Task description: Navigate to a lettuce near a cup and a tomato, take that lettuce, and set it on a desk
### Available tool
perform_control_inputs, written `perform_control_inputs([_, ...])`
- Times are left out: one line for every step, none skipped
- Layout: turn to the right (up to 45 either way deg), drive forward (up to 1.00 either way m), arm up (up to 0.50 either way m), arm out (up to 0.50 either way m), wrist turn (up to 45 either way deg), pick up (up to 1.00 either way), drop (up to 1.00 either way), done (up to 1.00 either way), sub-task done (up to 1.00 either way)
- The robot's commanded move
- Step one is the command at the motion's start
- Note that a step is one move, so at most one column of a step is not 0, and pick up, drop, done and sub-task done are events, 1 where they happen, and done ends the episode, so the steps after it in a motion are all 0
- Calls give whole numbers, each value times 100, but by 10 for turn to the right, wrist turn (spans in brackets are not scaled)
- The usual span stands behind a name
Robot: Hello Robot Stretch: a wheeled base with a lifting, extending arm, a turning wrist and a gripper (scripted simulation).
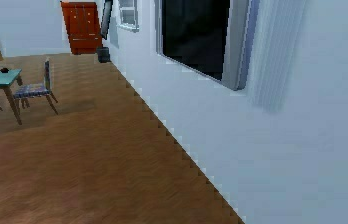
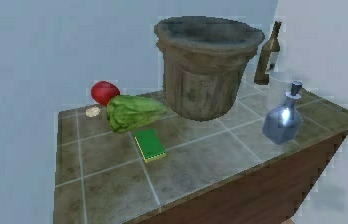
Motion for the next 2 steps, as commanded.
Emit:
perform_control_inputs([0,0,38,0,0,0,0,0,0])
perform_control_inputs([0,0,0,36,0,0,0,0,0])
